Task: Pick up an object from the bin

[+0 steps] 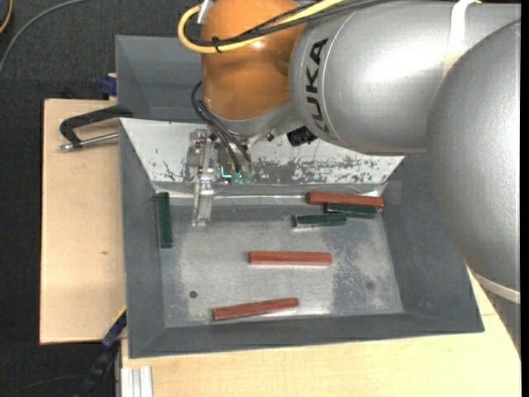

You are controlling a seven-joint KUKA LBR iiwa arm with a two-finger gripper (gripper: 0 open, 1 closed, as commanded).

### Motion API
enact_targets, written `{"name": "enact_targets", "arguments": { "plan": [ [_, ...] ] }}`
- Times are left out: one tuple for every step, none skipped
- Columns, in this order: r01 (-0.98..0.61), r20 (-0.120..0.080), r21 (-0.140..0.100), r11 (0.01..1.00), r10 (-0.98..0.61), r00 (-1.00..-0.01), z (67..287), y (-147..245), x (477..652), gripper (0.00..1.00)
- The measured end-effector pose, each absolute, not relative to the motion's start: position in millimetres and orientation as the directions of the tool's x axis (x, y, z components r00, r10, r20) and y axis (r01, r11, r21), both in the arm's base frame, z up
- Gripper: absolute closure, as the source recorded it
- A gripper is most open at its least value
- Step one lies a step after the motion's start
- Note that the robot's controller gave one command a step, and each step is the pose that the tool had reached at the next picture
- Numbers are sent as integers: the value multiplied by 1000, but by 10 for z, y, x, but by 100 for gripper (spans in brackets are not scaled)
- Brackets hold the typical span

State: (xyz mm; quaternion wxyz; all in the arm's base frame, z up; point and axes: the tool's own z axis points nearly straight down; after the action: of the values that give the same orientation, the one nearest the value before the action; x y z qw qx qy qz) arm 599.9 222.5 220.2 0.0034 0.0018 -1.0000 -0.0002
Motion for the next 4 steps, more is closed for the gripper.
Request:
{"name": "enact_targets", "arguments": {
  "plan": [
    [85, 6, -3, 996, 85, -996, 660, 1279, 5994, 0],
    [133, 2, -3, 991, 133, -991, 1024, 539, 5435, 0],
    [96, -1, -1, 995, 96, -995, 1092, 229, 5426, 0],
    [-37, 3, 1, 999, -37, -999, 696, 281, 5356, 0]
  ]
}}
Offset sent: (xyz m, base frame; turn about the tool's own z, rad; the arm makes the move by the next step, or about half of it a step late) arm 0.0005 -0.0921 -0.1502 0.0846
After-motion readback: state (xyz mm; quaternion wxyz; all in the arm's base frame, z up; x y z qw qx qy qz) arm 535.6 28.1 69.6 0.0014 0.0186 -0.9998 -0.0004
